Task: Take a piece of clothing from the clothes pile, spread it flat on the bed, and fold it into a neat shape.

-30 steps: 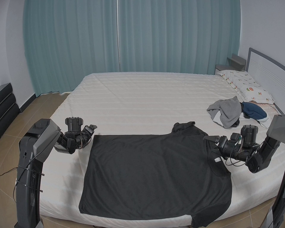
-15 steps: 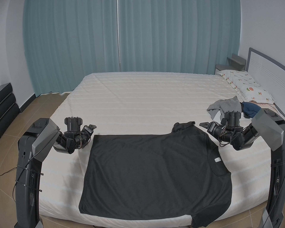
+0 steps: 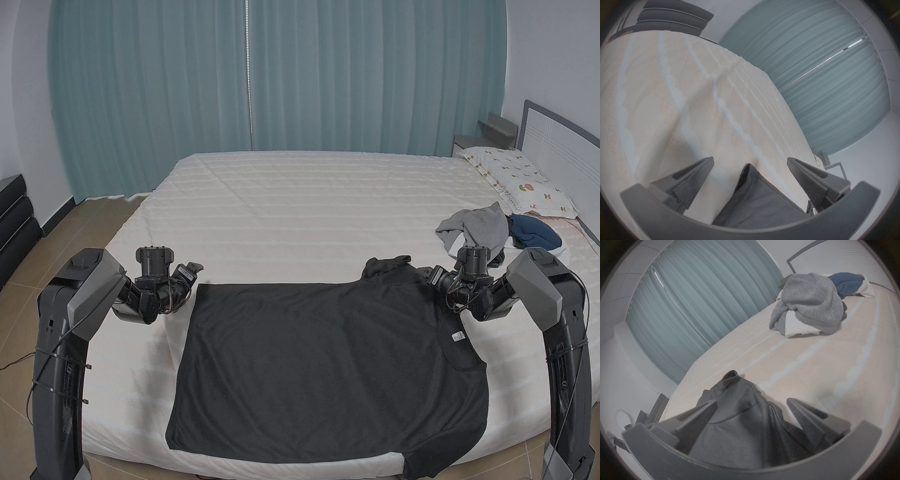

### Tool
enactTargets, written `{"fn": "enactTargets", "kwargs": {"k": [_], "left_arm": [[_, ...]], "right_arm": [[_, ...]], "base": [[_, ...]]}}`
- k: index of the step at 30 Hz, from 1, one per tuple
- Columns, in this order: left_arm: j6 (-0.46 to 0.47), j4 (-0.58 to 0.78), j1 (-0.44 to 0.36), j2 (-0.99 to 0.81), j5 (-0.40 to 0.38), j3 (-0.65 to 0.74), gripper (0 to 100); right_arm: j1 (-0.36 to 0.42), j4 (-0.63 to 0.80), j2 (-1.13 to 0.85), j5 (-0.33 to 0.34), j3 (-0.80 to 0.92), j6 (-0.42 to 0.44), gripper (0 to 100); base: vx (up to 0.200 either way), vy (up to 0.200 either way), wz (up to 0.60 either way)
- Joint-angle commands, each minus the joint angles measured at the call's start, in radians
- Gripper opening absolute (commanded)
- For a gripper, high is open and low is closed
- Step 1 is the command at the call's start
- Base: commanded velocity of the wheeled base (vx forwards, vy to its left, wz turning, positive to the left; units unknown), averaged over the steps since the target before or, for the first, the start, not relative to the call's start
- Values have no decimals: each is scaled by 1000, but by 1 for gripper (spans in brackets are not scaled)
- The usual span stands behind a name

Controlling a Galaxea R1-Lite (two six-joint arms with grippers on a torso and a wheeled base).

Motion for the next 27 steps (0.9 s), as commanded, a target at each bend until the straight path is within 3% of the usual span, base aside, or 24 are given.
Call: {"fn": "enactTargets", "kwargs": {"k": [1, 17, 18, 23, 27], "left_arm": [[0, 0, 0, 0, 0, 0, 100], [2, -2, 0, 1, -8, -2, 100], [2, -2, 0, 0, -9, -3, 100], [3, -2, -7, 0, -20, -6, 100], [5, -2, -7, -10, -75, 1, 100]], "right_arm": [[-12, -6, 27, -5, -19, 5, 0], [-28, -25, 41, -22, -49, 27, 0], [-28, -26, 41, -23, -49, 27, 100], [-26, -26, 38, -23, -42, 30, 100], [-26, -26, 35, -23, -39, 30, 100]], "base": [[0, 0, 0], [0, 0, 0], [0, 0, 0], [0, 0, 0], [0, 0, 0]]}}
